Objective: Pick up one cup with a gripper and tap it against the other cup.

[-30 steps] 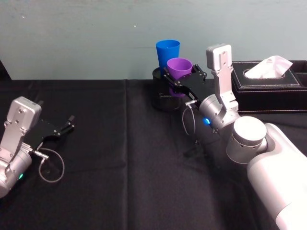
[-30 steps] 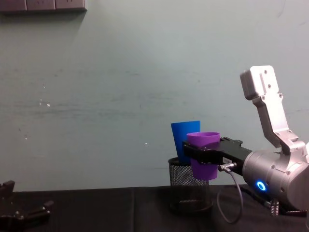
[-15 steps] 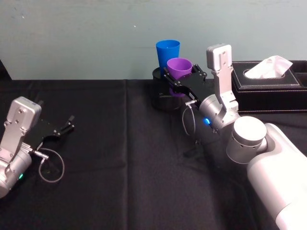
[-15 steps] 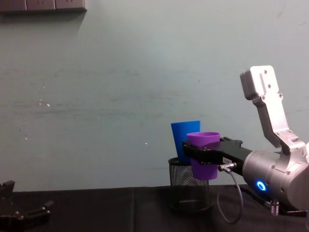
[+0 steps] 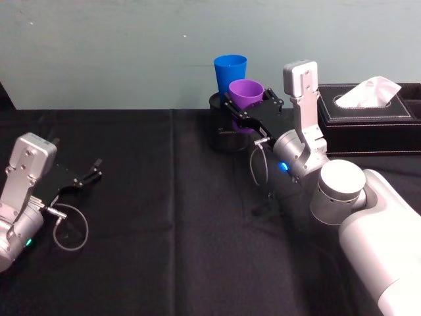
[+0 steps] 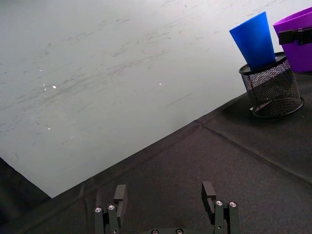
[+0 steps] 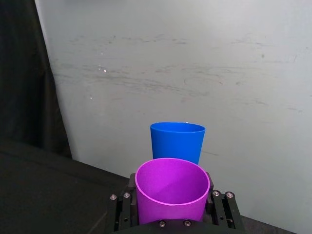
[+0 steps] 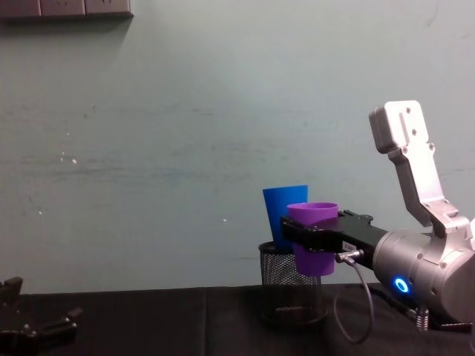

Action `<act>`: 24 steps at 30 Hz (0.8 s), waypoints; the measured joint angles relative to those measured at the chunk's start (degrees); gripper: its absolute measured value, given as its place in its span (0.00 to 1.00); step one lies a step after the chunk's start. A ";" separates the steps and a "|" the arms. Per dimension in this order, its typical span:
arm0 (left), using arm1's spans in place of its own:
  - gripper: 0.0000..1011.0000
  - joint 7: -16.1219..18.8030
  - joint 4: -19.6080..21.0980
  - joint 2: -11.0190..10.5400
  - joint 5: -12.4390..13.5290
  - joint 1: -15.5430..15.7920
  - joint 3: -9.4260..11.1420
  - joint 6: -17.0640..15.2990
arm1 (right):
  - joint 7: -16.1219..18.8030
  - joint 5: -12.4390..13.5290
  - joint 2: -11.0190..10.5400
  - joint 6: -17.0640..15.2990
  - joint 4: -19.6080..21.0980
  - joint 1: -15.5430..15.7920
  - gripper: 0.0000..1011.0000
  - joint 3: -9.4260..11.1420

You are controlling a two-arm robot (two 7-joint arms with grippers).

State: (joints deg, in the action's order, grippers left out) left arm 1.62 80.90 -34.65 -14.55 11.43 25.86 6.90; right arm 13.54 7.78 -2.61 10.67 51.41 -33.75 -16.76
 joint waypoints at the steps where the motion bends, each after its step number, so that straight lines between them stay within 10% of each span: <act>1: 0.99 0.00 0.00 0.00 0.00 0.00 0.00 0.00 | 0.00 0.00 0.00 0.00 0.00 0.00 0.74 0.00; 24: 0.99 0.00 0.00 0.00 0.00 -0.01 0.00 0.00 | 0.00 0.00 0.00 0.00 0.00 0.00 0.74 0.00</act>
State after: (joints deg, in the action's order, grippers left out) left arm 1.62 80.90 -34.65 -14.55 11.43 25.86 6.91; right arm 13.54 7.78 -2.62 10.68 51.41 -33.75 -16.76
